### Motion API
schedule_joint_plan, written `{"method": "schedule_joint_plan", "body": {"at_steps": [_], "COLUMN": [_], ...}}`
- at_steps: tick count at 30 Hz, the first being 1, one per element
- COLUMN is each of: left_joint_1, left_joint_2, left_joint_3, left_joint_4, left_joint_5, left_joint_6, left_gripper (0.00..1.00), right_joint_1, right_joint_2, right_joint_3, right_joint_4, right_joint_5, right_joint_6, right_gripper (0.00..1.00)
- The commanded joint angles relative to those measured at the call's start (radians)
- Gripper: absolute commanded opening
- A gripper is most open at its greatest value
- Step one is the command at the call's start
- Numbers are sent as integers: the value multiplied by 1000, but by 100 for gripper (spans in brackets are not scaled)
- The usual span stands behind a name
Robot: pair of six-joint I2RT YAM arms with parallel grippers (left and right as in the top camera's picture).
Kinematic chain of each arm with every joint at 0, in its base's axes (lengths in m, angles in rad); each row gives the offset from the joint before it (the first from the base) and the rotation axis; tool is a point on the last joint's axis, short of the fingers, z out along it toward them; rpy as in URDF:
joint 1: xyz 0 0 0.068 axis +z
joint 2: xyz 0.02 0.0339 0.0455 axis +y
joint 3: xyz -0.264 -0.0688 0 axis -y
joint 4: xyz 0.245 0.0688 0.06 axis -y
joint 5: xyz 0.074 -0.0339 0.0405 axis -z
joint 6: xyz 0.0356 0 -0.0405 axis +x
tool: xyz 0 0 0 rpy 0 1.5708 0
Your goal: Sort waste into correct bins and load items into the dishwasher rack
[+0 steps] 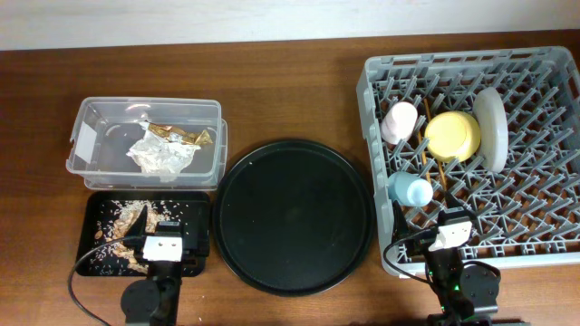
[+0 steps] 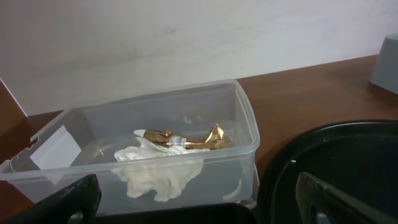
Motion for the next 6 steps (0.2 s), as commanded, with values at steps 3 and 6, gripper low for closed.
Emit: {"method": "schedule_joint_plan", "body": {"at_steps": [3, 6], "left_joint_1": [-4, -4], "left_joint_2": [-10, -10], "left_joint_3": [-4, -4], "left_joint_4": [-5, -5], "left_joint_5": [-3, -3], "left_joint_6": [16, 16], "left_gripper": [99, 99], "right_joint_1": [5, 5], "right_joint_2": [-6, -6], "right_joint_3": [-5, -5], "right_joint_4": [-6, -6], "right_joint_5": [8, 8], "right_joint_6": [6, 6], "right_gripper": [99, 99]}}
